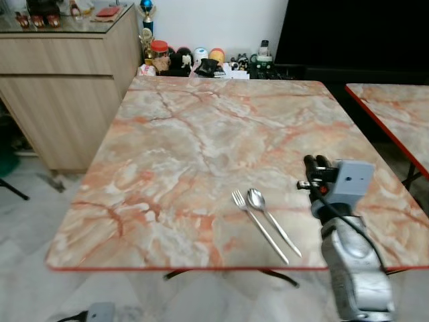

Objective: Setting the table

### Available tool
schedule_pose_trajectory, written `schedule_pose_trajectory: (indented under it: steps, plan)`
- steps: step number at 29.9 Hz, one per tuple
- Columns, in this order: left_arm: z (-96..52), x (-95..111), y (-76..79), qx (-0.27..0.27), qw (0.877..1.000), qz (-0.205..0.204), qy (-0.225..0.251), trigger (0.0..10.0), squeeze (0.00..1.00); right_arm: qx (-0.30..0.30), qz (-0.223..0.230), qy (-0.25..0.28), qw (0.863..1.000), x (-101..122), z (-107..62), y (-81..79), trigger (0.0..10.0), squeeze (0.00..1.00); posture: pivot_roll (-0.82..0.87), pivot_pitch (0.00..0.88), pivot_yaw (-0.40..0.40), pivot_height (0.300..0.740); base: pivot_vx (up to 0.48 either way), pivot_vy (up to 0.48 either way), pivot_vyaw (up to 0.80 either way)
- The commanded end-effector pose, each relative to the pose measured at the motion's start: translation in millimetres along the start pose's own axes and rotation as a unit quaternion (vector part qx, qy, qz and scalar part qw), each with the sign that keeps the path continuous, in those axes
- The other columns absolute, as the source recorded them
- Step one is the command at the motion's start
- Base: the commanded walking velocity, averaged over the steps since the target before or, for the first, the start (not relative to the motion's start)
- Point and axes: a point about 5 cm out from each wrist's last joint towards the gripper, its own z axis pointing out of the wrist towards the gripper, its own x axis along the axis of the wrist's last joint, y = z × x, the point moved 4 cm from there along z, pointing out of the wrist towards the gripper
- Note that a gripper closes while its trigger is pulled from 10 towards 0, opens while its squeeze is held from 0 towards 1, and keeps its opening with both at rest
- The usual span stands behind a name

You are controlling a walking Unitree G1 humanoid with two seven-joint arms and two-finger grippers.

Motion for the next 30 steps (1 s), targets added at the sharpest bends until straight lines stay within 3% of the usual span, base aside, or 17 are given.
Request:
schedule_pose_trajectory:
  steps: [1,5,12,23,24,25,30]
  plan:
    - [-3.2,-10,0.6,0.000,1.000,-0.006,-0.013,10.0,0.00,-0.001,-0.012,0.006,1.000,4,-0.7,3.7,10.0,0.00,-0.05,0.102,-0.012,0.740,0.000,0.000,0.00]
    - [-3.7,-13,2.4,-0.004,1.000,-0.004,-0.016,10.0,0.00,0.018,-0.037,-0.001,0.999,1,-5.0,-1.8,10.0,0.00,-0.06,0.112,-0.013,0.740,0.000,0.000,0.53]
    - [-4.0,-15,4.8,-0.009,1.000,-0.001,-0.021,10.0,0.00,0.030,-0.040,-0.022,0.998,-8,-9.4,-4.6,10.0,0.00,-0.06,0.117,-0.013,0.740,0.000,0.000,0.71]
    - [-5.2,-19,5.7,-0.015,0.999,0.003,-0.029,10.0,0.00,0.024,-0.025,-0.077,0.996,-25,-18.9,-3.9,10.0,0.00,-0.07,0.125,-0.012,0.740,0.000,0.000,0.00]
    - [-5.4,-19,5.4,-0.015,0.999,0.004,-0.030,10.0,0.00,0.024,-0.029,-0.101,0.994,-32,-23.2,-4.0,10.0,0.64,-0.07,0.127,-0.010,0.740,0.000,0.000,0.00]
    - [-5.5,-19,5.4,-0.016,0.999,0.005,-0.030,10.0,0.00,0.025,-0.035,-0.119,0.992,-37,-27.1,-4.6,10.0,1.00,-0.07,0.127,-0.011,0.740,0.000,0.000,0.00]
    - [-5.6,-20,6.1,-0.020,0.999,0.008,-0.032,10.0,0.00,0.028,-0.038,-0.144,0.989,-40,-34.8,-8.0,10.0,1.00,-0.08,0.123,-0.006,0.740,0.000,0.000,0.00]
